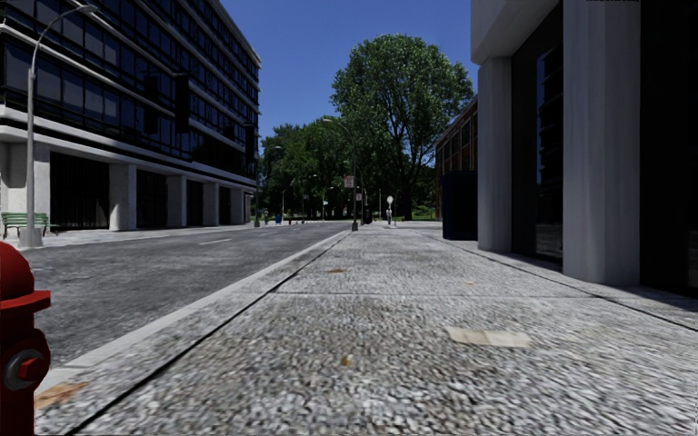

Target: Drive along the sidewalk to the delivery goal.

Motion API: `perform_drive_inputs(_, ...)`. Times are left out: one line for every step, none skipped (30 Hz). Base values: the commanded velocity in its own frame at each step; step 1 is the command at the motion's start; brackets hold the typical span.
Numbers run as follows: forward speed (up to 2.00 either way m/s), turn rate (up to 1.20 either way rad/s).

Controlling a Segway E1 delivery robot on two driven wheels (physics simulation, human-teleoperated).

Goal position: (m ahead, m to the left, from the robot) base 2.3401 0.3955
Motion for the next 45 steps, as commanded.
perform_drive_inputs(2.00,0.08)
perform_drive_inputs(2.00,0.08)
perform_drive_inputs(2.00,0.15)
perform_drive_inputs(2.00,0.20)
perform_drive_inputs(2.00,0.22)
perform_drive_inputs(2.00,0.22)
perform_drive_inputs(1.92,0.22)
perform_drive_inputs(1.82,0.23)
perform_drive_inputs(1.78,0.23)
perform_drive_inputs(1.78,0.23)
perform_drive_inputs(1.75,0.23)
perform_drive_inputs(1.72,0.12)
perform_drive_inputs(1.70,0.00)
perform_drive_inputs(1.70,0.00)
perform_drive_inputs(1.69,0.00)
perform_drive_inputs(1.68,0.00)
perform_drive_inputs(1.67,0.00)
perform_drive_inputs(1.67,0.00)
perform_drive_inputs(1.65,0.00)
perform_drive_inputs(1.62,0.00)
perform_drive_inputs(1.58,0.00)
perform_drive_inputs(1.58,0.00)
perform_drive_inputs(1.54,0.00)
perform_drive_inputs(1.41,0.00)
perform_drive_inputs(1.33,0.00)
perform_drive_inputs(1.33,0.00)
perform_drive_inputs(1.26,0.00)
perform_drive_inputs(1.20,0.00)
perform_drive_inputs(1.20,0.00)
perform_drive_inputs(1.14,0.00)
perform_drive_inputs(1.07,0.00)
perform_drive_inputs(1.01,0.00)
perform_drive_inputs(1.01,0.00)
perform_drive_inputs(0.92,0.00)
perform_drive_inputs(0.84,0.00)
perform_drive_inputs(0.73,0.00)
perform_drive_inputs(0.73,0.00)
perform_drive_inputs(0.58,0.00)
perform_drive_inputs(0.47,0.00)
perform_drive_inputs(0.38,0.00)
perform_drive_inputs(0.38,0.00)
perform_drive_inputs(0.34,0.00)
perform_drive_inputs(0.20,0.00)
perform_drive_inputs(0.20,0.00)
perform_drive_inputs(0.00,0.00)
